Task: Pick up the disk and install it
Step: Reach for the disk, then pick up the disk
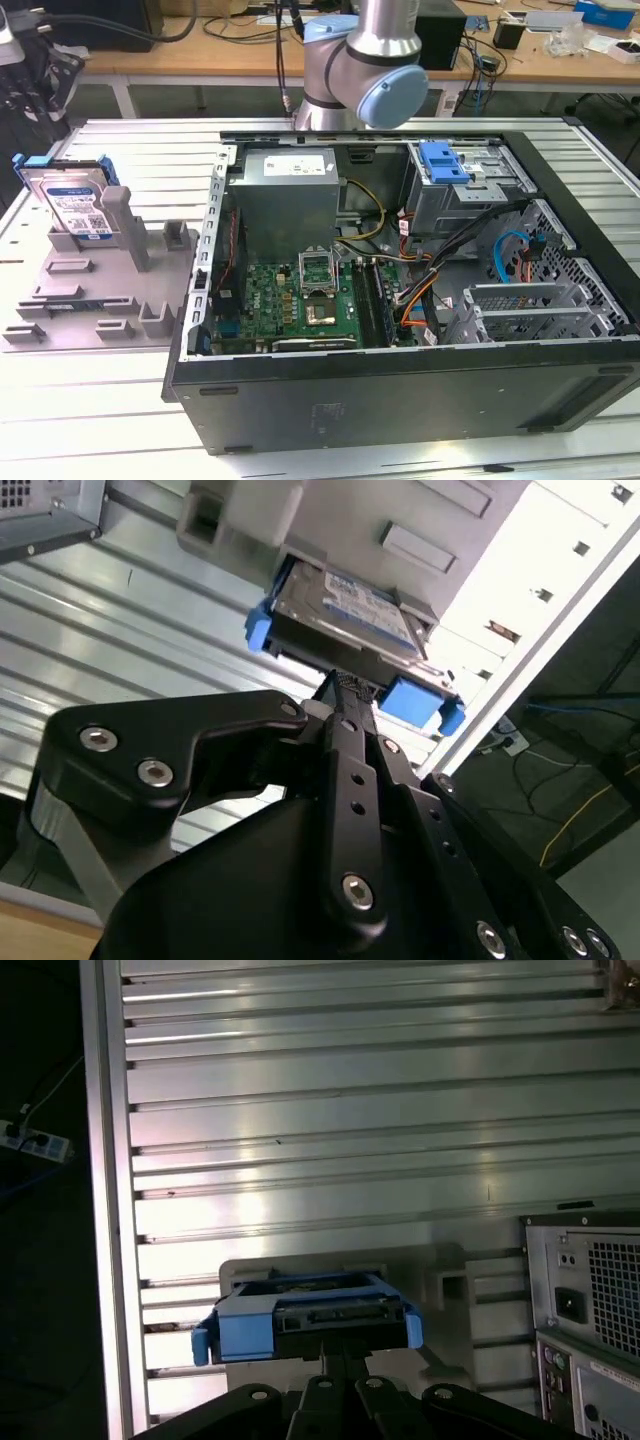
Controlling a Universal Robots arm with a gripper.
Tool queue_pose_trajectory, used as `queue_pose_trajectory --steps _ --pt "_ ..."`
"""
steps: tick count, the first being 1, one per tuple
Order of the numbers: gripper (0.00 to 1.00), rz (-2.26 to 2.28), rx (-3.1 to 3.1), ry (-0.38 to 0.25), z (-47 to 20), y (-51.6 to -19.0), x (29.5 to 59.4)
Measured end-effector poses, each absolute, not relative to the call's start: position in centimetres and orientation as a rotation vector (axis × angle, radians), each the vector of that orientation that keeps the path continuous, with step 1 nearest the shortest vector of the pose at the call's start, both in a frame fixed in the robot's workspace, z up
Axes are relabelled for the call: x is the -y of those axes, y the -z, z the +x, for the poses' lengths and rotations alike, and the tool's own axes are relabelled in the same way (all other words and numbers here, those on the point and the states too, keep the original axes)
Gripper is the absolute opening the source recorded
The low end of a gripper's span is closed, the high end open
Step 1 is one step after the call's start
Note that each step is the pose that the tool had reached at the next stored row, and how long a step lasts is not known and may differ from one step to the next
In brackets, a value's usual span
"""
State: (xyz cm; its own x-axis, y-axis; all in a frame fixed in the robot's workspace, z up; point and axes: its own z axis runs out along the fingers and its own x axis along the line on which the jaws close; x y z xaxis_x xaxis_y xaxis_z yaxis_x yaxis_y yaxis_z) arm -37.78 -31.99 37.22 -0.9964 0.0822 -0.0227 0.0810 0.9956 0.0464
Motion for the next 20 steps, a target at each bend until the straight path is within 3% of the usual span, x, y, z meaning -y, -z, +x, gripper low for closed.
queue_pose_trajectory --steps 20 --pt "0.11 0.127 -3.114 -0.071 -38.31 -37.15 31.15"
